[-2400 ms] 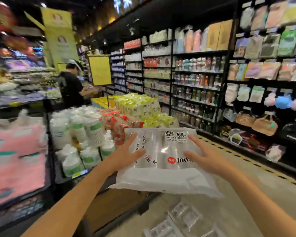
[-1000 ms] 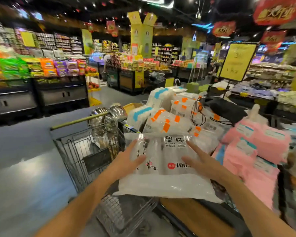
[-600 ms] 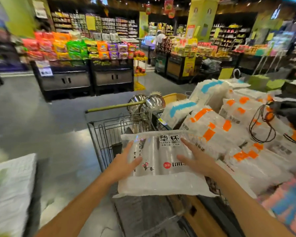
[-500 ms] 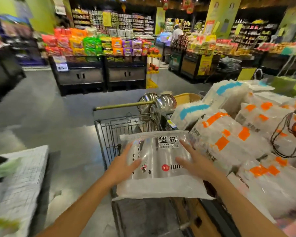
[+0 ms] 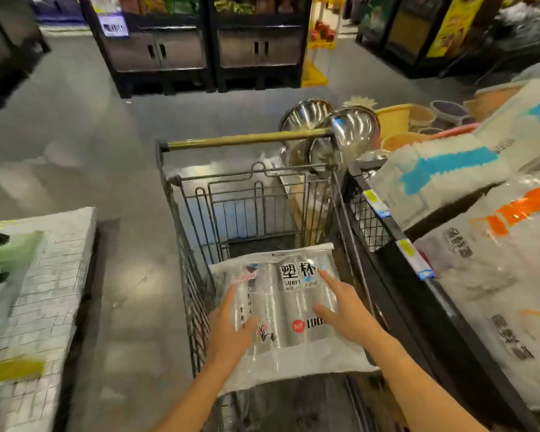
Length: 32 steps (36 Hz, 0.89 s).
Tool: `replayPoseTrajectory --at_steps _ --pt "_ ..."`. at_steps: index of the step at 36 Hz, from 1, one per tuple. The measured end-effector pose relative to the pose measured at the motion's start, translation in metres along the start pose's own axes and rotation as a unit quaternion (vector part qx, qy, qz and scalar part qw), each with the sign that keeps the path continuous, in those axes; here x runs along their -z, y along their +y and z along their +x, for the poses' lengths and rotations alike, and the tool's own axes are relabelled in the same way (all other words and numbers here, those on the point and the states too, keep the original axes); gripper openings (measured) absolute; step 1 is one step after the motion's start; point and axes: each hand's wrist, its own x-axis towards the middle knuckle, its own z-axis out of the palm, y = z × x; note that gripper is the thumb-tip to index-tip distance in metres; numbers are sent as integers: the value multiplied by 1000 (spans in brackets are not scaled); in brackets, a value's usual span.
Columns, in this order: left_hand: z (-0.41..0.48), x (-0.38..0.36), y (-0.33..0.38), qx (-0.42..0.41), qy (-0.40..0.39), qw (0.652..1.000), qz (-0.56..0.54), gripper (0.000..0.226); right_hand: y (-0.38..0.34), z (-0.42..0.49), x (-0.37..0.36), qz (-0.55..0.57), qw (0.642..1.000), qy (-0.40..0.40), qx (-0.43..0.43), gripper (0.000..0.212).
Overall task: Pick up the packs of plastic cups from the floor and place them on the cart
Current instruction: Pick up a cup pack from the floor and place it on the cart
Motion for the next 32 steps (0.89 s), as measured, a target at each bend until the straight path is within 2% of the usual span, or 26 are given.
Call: replayPoseTrajectory --at_steps 5,8,10,14,18,23,26,29,32 --pt "63 -40 -64 74 10 997 29 91 47 62 -61 23 998 -41 -28 80" --pt "87 -59 -106 123 0 992 20 93 74 92 -97 50 993 -71 -73 78" --pt "99 -71 -129 150 -12 988 33 89 90 110 -116 76 987 -95 -104 74" --pt "124 -89 -159 199 -13 978 62 82 117 136 -149 66 986 -91 -123 69" --pt "146 -105 -181 201 -28 976 78 87 140 156 -168 70 991 -68 -94 78" --pt "163 -125 -192 241 -21 963 119 88 163 182 -180 3 987 -87 -136 75" --pt "168 -128 -197 222 -28 966 127 90 175 188 -191 -3 988 -88 -124 74" --pt "168 -127 -201 198 -43 971 127 90 188 186 -203 -7 993 -91 -75 71" --pt "171 -125 -197 209 -54 966 141 88 176 183 -193 -40 990 -94 -96 77"
